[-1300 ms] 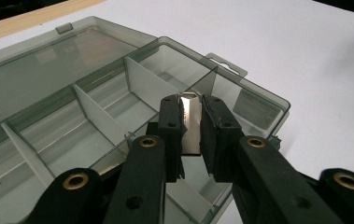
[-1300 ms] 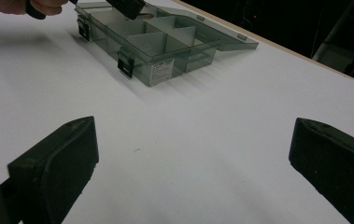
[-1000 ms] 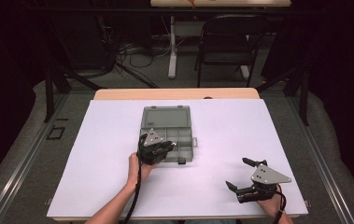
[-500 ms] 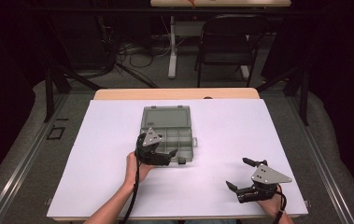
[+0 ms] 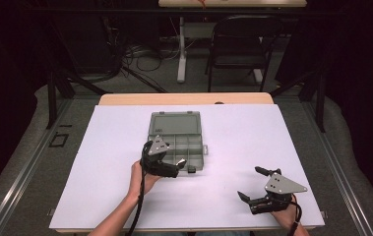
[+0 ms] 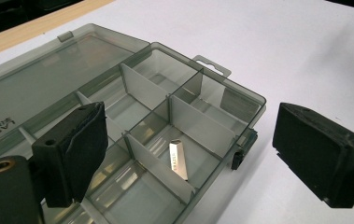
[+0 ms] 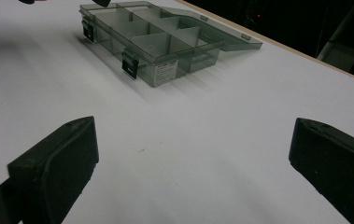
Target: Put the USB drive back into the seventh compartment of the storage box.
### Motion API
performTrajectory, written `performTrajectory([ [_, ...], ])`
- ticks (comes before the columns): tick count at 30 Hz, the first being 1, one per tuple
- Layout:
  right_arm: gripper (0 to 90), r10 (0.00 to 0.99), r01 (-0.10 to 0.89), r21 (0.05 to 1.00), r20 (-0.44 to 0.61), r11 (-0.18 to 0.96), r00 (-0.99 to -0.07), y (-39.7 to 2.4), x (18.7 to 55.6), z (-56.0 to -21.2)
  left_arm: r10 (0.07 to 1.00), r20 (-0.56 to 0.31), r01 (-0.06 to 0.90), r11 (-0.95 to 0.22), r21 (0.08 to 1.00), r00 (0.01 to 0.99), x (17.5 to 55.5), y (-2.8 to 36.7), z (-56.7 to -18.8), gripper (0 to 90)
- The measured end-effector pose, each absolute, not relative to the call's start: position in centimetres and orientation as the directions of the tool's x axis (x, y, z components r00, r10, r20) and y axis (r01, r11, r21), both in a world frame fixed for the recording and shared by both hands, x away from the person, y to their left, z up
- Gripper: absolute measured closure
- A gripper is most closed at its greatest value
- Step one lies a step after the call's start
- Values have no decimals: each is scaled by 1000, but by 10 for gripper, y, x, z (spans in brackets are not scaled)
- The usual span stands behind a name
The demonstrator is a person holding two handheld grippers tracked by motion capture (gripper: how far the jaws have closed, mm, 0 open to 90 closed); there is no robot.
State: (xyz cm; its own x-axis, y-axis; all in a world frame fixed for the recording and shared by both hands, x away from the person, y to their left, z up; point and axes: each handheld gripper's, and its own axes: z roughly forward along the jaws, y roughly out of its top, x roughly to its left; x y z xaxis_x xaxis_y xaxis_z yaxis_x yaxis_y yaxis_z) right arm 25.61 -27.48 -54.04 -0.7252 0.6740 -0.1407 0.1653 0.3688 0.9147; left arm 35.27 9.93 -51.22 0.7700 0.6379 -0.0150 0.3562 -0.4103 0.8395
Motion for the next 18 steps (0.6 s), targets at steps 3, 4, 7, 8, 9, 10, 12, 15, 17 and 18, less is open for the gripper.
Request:
performTrajectory([
  [3, 9, 675, 166, 915, -139, 368, -725, -274, 256, -540, 636, -4, 350, -419, 838, 772, 348, 102, -508, 104],
  [4, 8, 674, 166, 915, -139, 367, -725, -274, 256, -540, 637, 5, 342, -422, 840, 771, 345, 104, -507, 104],
  [7, 8, 671, 171, 914, -134, 368, -729, -275, 256, -540, 638, 16, 336, -427, 840, 770, 340, 109, -503, 104],
  [8, 8, 673, 173, 914, -133, 367, -728, -275, 257, -540, 639, 15, 336, -425, 841, 769, 339, 111, -502, 104],
  [9, 8, 673, 174, 915, -130, 365, -728, -275, 257, -540, 638, 16, 335, -426, 840, 770, 337, 112, -501, 104],
  [10, 8, 673, 175, 915, -128, 364, -729, -275, 257, -540, 638, 17, 334, -426, 841, 770, 336, 114, -500, 104],
  [12, 8, 673, 176, 913, -130, 367, -728, -275, 256, -540, 642, 18, 334, -422, 843, 767, 333, 118, -499, 104],
  [15, 8, 672, 178, 914, -126, 365, -730, -275, 257, -540, 645, 22, 336, -426, 840, 763, 329, 123, -500, 104],
  [17, 7, 671, 184, 912, -123, 367, -731, -275, 257, -540, 647, 32, 334, -435, 837, 762, 326, 125, -501, 104],
  [18, 6, 673, 184, 912, -123, 366, -730, -275, 257, -540, 648, 41, 328, -439, 837, 761, 324, 127, -502, 104],
])
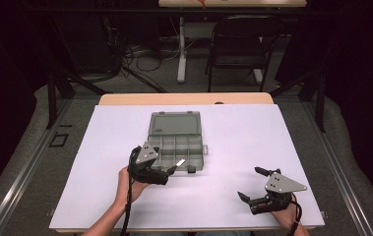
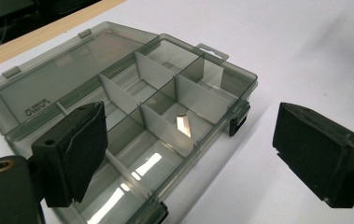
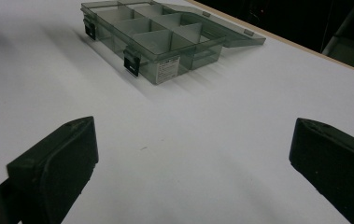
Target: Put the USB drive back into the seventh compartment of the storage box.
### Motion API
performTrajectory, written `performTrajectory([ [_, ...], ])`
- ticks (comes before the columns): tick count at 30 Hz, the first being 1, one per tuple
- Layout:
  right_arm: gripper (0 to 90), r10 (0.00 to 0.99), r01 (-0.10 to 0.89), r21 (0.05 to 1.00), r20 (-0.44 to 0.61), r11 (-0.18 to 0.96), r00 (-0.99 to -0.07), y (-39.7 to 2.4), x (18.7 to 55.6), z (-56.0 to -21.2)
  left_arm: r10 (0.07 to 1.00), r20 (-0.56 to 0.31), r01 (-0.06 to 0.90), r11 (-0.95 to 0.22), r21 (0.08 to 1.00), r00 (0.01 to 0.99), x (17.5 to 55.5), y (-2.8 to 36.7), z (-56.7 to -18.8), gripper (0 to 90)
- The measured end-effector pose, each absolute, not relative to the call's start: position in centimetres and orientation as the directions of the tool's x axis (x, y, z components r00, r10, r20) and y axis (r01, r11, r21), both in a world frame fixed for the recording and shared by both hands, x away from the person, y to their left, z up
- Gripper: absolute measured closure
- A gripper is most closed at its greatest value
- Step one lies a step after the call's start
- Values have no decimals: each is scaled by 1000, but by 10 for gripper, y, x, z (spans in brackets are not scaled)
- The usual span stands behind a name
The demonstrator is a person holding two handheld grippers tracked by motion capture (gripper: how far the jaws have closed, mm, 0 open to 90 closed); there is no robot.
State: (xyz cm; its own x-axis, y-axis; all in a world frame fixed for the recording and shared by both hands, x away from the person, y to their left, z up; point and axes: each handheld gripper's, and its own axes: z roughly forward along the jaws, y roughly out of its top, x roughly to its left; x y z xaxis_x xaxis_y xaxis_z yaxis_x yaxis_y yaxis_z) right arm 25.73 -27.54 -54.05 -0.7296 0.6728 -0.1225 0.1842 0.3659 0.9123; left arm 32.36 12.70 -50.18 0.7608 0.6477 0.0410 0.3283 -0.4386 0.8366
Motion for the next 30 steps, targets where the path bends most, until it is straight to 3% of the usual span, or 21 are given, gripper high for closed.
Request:
performTrajectory([
  [22, 0, 674, 201, 910, -107, 363, -731, -275, 257, -540, 702, 51, 340, -405, 848, 710, 289, 166, -513, 102],
  [24, 0, 674, 201, 910, -107, 363, -731, -275, 257, -540, 707, 48, 351, -408, 843, 705, 286, 169, -515, 29],
  [30, 0, 674, 203, 910, -105, 362, -731, -275, 258, -540, 729, 53, 347, -386, 854, 682, 279, 177, -517, 34],
])
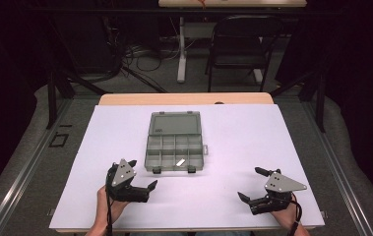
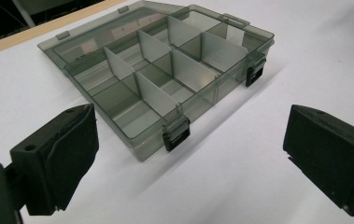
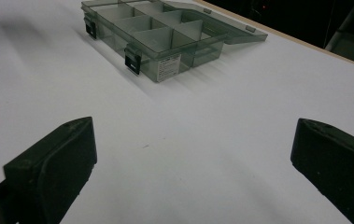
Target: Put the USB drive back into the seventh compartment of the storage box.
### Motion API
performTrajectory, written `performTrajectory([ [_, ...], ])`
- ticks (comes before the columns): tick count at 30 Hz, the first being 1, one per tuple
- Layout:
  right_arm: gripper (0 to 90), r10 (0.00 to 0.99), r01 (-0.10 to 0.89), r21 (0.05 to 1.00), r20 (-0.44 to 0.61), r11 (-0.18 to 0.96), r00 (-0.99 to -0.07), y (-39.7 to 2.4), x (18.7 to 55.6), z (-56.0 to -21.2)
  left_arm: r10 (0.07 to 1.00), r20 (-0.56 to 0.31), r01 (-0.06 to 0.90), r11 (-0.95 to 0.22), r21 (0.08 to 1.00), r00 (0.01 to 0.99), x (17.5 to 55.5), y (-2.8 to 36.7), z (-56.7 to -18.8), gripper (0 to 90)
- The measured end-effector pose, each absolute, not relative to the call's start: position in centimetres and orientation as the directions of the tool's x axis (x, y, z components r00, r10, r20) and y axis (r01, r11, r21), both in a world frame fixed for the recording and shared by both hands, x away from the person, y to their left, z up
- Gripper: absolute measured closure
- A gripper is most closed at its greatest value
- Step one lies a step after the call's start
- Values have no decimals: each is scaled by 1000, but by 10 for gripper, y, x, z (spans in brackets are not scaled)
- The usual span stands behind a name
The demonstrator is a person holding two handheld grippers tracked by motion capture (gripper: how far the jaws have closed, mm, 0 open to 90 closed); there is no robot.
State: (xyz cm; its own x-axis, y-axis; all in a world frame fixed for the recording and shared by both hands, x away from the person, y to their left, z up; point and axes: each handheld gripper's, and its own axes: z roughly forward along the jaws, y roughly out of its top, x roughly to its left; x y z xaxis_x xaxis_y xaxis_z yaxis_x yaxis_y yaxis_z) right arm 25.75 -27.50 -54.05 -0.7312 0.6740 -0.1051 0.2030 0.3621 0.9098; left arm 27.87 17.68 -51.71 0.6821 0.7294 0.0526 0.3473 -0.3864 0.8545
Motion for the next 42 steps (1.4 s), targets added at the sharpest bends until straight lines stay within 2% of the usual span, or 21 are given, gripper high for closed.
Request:
performTrajectory([
  [6, 0, 673, 200, 908, -111, 367, -732, -275, 258, -541, 739, 48, 363, -386, 848, 673, 274, 183, -520, 2],
  [24, 0, 677, 199, 909, -114, 367, -727, -276, 257, -540, 775, 32, 403, -364, 840, 632, 255, 206, -537, 1],
  [42, 0, 675, 213, 905, -104, 369, -731, -276, 258, -542, 800, 28, 389, -322, 863, 599, 249, 221, -556, 1],
])
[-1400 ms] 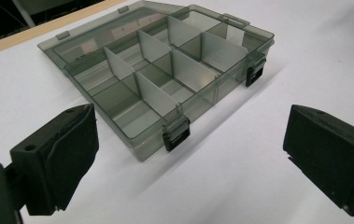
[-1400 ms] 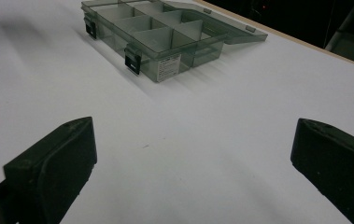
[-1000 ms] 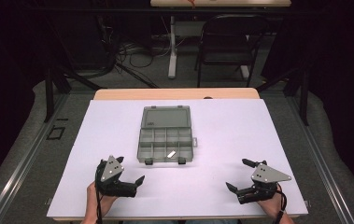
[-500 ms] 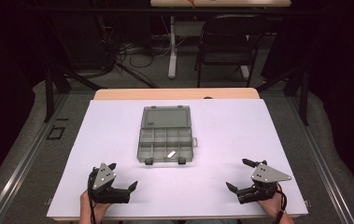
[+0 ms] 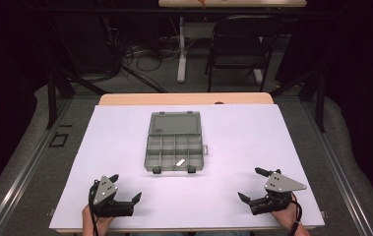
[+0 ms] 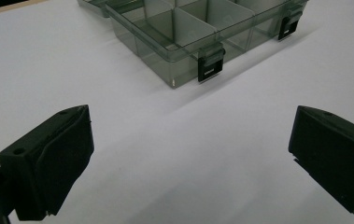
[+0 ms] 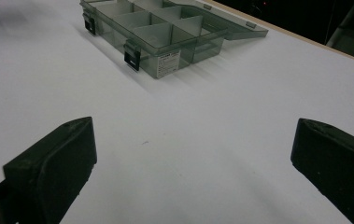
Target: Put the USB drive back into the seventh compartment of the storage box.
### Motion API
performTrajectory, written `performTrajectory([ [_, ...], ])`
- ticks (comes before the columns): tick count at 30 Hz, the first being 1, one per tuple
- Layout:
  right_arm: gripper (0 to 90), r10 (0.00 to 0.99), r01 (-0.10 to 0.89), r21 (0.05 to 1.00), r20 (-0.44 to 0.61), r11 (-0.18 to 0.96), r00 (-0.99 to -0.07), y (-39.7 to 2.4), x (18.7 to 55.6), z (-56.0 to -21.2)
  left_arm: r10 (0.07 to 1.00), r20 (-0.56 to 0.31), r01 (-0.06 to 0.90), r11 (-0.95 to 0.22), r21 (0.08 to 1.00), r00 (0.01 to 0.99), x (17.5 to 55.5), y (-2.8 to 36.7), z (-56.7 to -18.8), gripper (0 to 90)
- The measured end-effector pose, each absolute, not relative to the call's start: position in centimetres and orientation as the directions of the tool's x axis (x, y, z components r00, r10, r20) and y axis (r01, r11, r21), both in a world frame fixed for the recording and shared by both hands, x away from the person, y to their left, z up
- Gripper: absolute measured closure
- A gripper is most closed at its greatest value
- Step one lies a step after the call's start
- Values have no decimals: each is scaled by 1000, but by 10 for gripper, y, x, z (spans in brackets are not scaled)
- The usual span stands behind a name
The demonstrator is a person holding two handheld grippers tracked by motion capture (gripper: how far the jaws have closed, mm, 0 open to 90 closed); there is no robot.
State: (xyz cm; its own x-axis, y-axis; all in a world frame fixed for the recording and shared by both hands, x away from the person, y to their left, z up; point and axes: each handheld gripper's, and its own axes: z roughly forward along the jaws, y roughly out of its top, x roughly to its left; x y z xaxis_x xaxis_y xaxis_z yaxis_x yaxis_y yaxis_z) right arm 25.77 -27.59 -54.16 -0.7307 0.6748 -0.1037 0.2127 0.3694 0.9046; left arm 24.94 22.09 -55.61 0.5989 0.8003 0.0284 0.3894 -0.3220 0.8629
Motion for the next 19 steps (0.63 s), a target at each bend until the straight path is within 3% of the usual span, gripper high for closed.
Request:
performTrajectory([
  [19, 0, 671, 226, 903, -87, 366, -737, -276, 260, -547, 820, 4, 394, -279, 876, 572, 258, 234, -562, 1],
])
